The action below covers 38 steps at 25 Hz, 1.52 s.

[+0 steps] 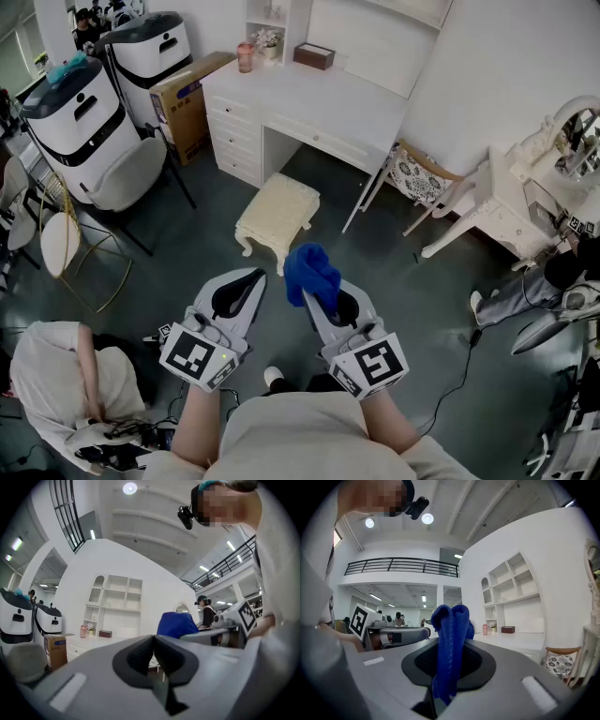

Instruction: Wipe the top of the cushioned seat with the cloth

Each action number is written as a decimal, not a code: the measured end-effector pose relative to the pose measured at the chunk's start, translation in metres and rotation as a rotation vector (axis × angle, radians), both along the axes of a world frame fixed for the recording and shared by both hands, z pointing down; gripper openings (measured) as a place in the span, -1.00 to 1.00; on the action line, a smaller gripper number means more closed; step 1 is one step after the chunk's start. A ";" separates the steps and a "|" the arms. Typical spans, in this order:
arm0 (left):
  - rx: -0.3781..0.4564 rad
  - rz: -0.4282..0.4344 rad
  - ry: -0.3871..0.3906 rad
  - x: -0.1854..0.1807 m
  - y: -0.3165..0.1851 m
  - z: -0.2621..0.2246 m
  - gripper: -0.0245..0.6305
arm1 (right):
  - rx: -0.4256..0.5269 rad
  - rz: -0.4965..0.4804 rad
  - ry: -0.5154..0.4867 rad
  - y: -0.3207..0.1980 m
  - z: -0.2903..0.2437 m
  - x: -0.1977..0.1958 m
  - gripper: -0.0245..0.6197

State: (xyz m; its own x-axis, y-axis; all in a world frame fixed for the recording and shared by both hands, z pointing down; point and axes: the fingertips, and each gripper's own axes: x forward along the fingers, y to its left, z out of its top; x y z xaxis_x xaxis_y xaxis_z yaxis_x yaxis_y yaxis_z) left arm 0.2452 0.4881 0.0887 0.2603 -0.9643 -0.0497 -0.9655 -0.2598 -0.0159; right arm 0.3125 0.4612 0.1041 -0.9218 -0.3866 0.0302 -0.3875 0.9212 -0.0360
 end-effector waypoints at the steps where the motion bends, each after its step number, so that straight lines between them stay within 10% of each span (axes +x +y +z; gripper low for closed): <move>1: -0.001 0.000 -0.001 0.001 0.000 0.000 -0.93 | -0.001 0.000 0.001 0.000 0.000 0.001 -0.72; 22: 0.000 0.010 0.030 -0.024 -0.022 0.012 -0.93 | -0.018 0.031 0.028 -0.017 0.014 -0.018 -0.72; 38: -0.008 -0.056 0.014 -0.115 -0.172 0.005 -0.93 | -0.084 -0.036 -0.019 -0.172 0.011 -0.107 -0.71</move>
